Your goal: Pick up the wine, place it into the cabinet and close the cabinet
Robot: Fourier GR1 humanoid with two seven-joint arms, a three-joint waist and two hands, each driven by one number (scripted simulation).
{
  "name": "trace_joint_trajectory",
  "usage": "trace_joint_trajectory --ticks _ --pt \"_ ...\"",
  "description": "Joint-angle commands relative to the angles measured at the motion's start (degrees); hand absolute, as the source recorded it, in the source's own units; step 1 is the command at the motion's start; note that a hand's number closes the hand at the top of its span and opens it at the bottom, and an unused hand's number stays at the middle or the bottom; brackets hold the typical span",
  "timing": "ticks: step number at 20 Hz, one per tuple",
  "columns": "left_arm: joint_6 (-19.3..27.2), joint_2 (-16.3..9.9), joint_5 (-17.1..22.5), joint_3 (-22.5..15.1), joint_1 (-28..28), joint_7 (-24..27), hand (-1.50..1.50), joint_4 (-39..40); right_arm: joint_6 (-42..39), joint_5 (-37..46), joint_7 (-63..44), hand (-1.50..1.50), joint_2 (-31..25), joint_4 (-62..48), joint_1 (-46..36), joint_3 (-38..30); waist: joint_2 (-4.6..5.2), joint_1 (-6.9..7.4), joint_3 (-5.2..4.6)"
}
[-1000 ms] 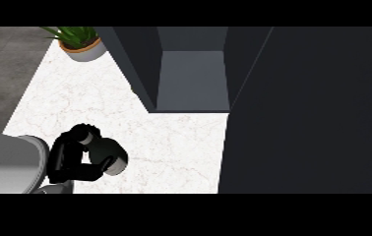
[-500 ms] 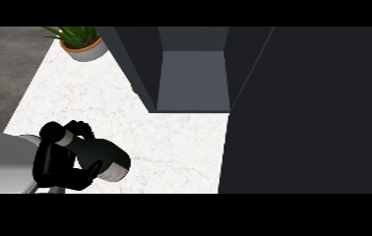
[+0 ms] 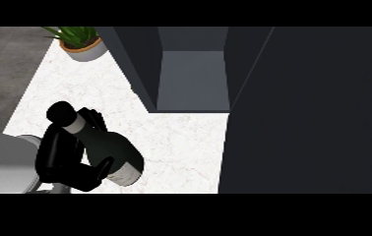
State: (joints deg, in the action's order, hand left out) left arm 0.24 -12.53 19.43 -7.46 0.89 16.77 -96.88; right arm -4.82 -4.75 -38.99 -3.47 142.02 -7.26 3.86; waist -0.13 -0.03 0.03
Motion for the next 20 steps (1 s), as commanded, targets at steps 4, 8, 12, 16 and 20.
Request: trace_joint_trajectory --ticks 4,8,12,16,20 --pt "6.9 5.2 -5.3 -8.2 -3.8 -11.8 1.5 -7.8 0.8 -4.6 -4.8 -1.5 -0.5 5.4 -1.2 -1.3 -0.02 -0.18 -0.01" --pt "9.8 7.2 -5.7 -8.2 -8.5 -18.2 1.5 -11.4 -1.0 -6.5 -3.6 -1.5 -1.0 6.1 1.9 -2.8 0.0 -0.26 0.0" --pt "13.0 11.0 -9.0 -11.4 -11.4 -21.1 1.5 -11.3 1.5 -2.1 -5.7 -1.5 0.9 7.3 0.0 1.1 -0.01 -0.21 -0.04" --pt "19.8 12.4 -11.0 -15.7 -15.8 -22.4 1.5 -9.2 -2.3 -4.7 0.5 -1.5 1.0 7.4 7.5 -0.3 0.01 -0.51 0.0" --pt "26.1 12.5 -12.2 -17.5 -22.5 -21.8 1.5 -4.0 -1.7 -5.7 -0.6 -1.5 0.7 6.4 4.7 -1.4 0.07 -0.6 -0.02"
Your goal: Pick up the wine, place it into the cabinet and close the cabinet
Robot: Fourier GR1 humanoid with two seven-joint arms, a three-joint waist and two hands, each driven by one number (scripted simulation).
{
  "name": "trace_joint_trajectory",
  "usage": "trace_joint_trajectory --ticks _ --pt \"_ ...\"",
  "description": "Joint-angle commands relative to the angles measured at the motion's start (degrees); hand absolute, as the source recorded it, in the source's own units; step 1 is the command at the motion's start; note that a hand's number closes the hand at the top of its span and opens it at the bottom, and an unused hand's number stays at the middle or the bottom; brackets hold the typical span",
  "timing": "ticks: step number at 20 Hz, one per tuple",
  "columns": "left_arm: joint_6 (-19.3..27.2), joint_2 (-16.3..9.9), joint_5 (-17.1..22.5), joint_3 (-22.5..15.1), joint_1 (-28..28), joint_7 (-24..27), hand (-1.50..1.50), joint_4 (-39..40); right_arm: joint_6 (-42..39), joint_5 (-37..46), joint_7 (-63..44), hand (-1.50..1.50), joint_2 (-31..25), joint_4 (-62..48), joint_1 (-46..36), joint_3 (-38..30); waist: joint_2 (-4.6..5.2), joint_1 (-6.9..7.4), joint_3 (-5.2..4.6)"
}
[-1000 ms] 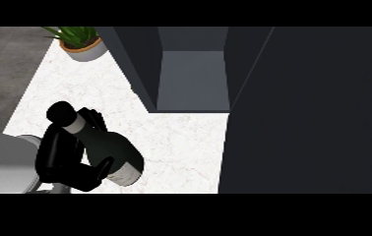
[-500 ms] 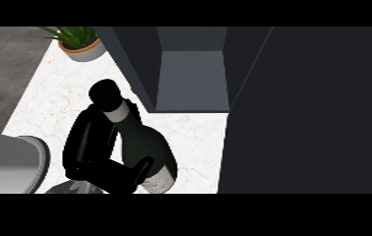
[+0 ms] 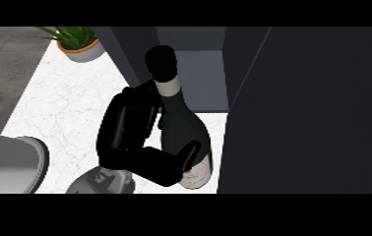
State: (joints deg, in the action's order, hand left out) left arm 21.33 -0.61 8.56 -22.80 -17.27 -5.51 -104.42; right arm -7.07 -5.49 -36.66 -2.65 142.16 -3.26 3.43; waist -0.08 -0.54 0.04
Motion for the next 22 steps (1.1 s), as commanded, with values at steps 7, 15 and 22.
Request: trace_joint_trajectory --ticks 7,15,22 --pt "10.6 0.6 -0.2 -2.2 -12.0 1.4 1.5 11.7 -0.7 -4.3 -1.5 -1.5 0.2 2.5 -1.0 -0.7 0.1 -0.02 -0.03" --pt "16.2 0.6 -0.3 -4.3 -19.3 3.2 1.5 19.4 -0.3 -1.1 -1.4 -1.5 1.4 5.8 0.9 2.5 0.08 -0.39 -0.03" --pt "20.0 0.6 7.3 -8.4 -12.9 10.4 1.5 19.5 -1.7 -5.4 -1.4 -1.5 -1.0 3.4 -0.3 -1.8 0.14 -0.32 -0.03"
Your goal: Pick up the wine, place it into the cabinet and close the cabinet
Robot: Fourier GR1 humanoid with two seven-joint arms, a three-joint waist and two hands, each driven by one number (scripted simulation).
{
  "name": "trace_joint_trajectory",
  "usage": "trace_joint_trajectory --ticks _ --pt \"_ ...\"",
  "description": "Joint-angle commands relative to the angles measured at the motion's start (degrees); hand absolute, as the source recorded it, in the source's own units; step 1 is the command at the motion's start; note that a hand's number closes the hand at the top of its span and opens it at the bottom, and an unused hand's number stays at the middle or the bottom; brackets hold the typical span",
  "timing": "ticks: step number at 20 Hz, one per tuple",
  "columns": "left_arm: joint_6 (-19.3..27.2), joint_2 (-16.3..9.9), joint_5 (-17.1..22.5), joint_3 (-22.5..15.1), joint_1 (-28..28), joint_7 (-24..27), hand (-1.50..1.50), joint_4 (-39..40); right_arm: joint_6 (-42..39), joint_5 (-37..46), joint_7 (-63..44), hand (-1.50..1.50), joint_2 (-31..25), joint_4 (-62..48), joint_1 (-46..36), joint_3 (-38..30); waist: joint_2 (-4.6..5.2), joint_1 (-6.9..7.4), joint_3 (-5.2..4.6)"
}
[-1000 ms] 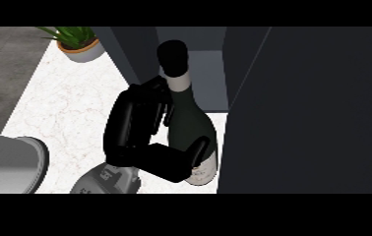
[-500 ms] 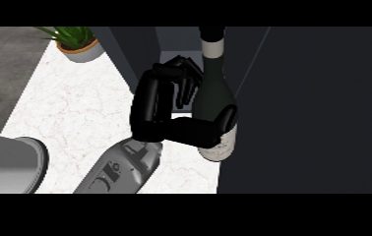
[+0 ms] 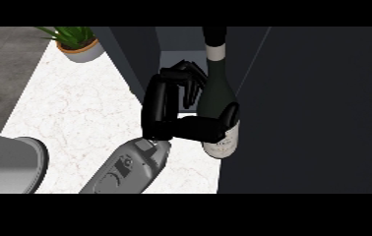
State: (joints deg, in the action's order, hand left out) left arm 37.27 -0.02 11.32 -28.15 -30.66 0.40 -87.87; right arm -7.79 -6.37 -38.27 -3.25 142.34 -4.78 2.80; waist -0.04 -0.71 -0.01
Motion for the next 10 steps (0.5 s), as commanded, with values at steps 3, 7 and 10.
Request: trace_joint_trajectory --ticks 3,7,10 --pt "4.5 0.0 8.5 -1.8 -3.8 8.3 1.5 7.9 1.2 -2.9 -3.6 -1.5 0.7 6.5 0.9 1.4 0.09 -0.39 -0.02" --pt "3.1 0.0 8.1 -2.8 1.1 12.4 1.5 8.6 -0.6 -6.4 -2.2 -1.5 -1.4 6.9 2.0 -2.9 0.03 -0.16 0.02" --pt "-0.2 0.0 6.9 0.3 -1.0 10.2 1.5 11.3 -0.1 -4.7 -1.7 -1.5 -0.7 4.8 0.3 -2.0 0.01 0.23 0.01"
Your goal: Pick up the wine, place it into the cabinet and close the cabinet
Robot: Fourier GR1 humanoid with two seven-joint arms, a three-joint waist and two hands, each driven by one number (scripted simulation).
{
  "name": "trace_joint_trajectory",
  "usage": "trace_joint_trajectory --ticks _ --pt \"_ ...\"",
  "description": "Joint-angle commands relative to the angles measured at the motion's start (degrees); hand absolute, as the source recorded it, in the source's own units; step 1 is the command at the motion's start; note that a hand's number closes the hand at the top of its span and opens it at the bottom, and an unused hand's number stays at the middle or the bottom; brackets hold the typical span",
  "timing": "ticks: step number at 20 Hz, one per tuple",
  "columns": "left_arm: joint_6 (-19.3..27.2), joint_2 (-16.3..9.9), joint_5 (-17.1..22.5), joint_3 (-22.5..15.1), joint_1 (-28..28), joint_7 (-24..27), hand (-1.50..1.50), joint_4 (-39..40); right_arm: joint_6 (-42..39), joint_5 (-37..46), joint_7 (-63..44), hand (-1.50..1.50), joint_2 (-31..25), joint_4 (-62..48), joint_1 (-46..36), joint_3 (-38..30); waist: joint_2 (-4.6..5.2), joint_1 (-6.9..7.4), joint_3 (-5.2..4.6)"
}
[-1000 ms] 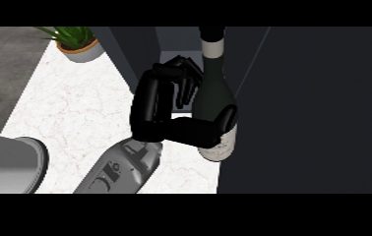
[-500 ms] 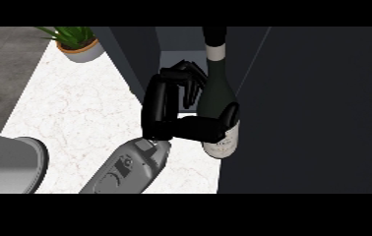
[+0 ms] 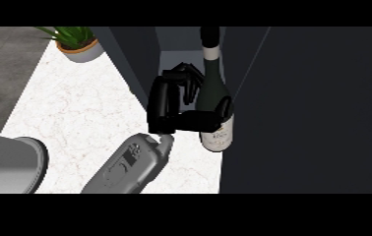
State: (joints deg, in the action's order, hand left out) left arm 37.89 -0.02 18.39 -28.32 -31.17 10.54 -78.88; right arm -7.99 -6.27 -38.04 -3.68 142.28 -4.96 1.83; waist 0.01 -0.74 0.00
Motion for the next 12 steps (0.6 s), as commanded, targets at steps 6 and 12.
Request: trace_joint_trajectory --ticks 6,12 --pt "-2.5 0.0 -0.8 0.1 2.1 11.5 1.5 11.4 -0.9 -4.4 1.8 -1.5 0.2 2.7 1.4 -1.6 0.08 0.12 -0.01" --pt "-0.1 0.0 0.8 3.1 -3.0 11.7 1.5 14.7 -3.4 -8.0 3.4 -1.5 -0.3 3.7 5.6 -3.5 0.02 -0.04 0.02"
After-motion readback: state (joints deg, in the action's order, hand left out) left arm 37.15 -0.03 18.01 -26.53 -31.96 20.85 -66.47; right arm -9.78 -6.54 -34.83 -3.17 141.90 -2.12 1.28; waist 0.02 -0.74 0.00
